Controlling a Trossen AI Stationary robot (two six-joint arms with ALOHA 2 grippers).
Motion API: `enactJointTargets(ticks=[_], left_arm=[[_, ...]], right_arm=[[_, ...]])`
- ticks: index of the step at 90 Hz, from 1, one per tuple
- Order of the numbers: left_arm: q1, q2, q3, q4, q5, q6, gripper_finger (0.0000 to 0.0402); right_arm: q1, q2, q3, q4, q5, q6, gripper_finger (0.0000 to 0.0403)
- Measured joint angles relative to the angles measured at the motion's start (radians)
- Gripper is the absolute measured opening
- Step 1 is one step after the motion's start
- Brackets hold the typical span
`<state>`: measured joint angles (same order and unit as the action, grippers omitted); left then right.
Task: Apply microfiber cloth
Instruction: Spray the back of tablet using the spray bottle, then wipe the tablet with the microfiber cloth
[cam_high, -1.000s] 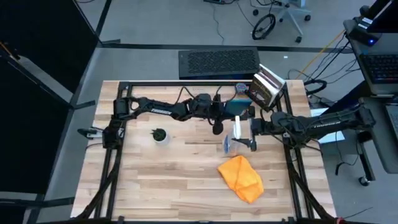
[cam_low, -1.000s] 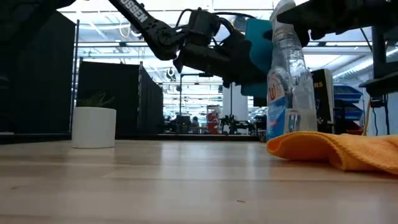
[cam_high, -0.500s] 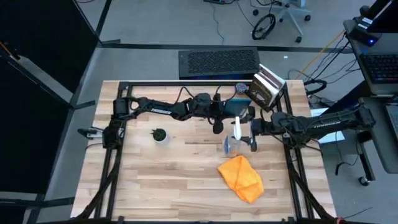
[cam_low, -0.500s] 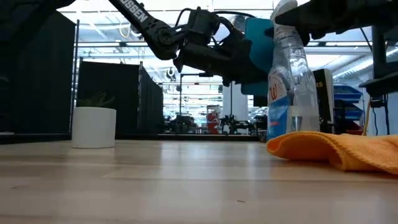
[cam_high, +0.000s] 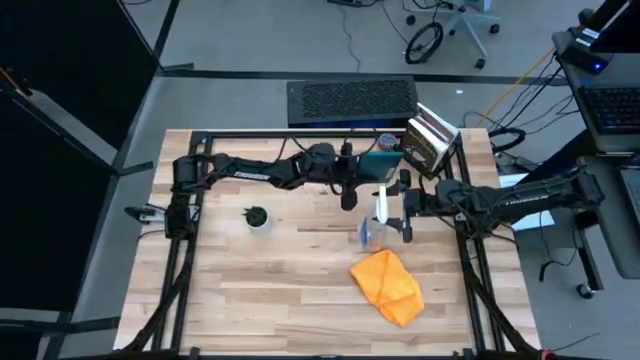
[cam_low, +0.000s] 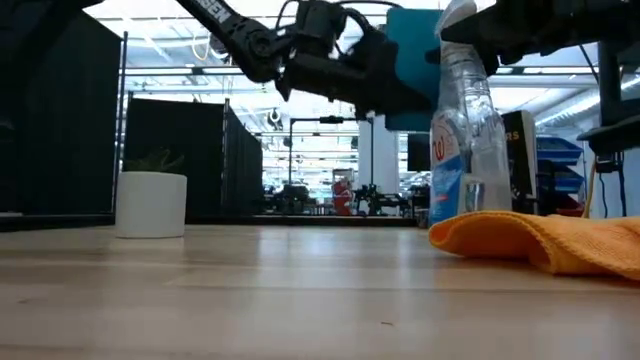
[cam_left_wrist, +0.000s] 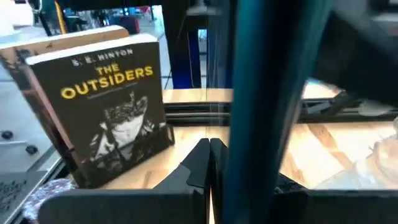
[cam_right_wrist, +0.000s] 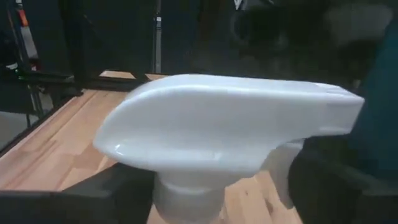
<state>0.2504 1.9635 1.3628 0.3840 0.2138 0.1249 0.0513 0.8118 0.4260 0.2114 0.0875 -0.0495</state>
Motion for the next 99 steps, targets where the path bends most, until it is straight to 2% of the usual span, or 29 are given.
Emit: enactJointTargets(ticks=[15, 27, 43, 67, 99], left_arm=[[0.013, -0.08, -0.001, -0.189, -0.086, 0.064, 0.0015], [0.018, -0.129, -0.001, -0.255, -0.111, 0.092, 0.0015], [0.018, -0.148, -0.001, -0.253, -0.11, 0.094, 0.0015], [0.018, -0.163, -0.002, -0.273, -0.111, 0.1, 0.0015], [0.017, -0.165, -0.002, -0.281, -0.114, 0.099, 0.0015]], right_arm=[[0.0, -0.058, 0.082, -0.264, -0.008, 0.045, 0.0351], [0.0, -0.092, 0.157, -0.463, -0.008, 0.066, 0.036], [0.0, -0.095, 0.194, -0.504, -0.008, 0.064, 0.0361], [0.0, -0.101, 0.319, -0.781, 0.023, 0.08, 0.0361], [0.014, -0.101, 0.536, -1.177, 0.006, 0.344, 0.0361]])
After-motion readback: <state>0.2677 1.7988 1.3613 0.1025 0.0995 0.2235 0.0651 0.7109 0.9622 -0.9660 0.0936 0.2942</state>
